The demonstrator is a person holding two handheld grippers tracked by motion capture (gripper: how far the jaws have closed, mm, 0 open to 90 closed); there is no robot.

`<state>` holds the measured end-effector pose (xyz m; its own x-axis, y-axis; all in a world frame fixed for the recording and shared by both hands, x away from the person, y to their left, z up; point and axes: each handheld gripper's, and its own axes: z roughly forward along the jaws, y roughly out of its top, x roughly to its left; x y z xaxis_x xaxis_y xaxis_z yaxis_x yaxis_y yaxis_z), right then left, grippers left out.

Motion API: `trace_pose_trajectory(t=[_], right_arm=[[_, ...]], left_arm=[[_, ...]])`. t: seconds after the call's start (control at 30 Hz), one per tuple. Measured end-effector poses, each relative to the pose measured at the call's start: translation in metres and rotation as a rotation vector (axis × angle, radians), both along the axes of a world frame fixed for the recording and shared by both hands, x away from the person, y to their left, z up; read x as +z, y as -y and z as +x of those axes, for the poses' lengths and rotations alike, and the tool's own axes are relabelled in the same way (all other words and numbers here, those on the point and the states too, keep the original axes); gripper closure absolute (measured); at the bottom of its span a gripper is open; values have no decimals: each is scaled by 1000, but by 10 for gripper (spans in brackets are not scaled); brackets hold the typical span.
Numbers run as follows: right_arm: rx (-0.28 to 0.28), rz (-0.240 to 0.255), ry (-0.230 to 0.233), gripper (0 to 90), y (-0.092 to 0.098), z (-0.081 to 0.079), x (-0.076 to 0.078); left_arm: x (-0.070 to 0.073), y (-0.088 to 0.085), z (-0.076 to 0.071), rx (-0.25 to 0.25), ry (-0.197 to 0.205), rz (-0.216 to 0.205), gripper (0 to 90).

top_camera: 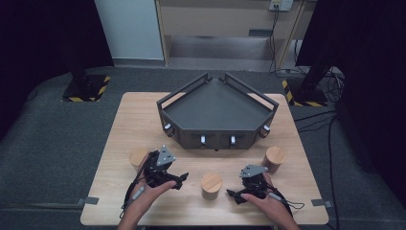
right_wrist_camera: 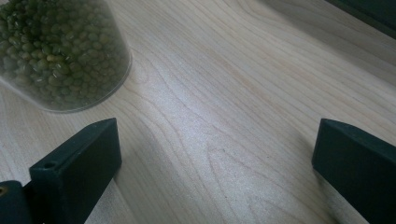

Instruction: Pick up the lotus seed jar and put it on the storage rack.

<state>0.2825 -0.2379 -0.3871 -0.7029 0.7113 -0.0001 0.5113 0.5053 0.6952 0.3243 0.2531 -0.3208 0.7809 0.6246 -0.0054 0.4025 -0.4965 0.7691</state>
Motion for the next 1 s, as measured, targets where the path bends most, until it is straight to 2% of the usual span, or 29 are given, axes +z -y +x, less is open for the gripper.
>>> trace_pose_trajectory(t=[1.0], right_arm=[[0, -1, 1, 16, 0, 0, 0]], left_arm=[[9, -32, 3, 74, 25, -21, 23]])
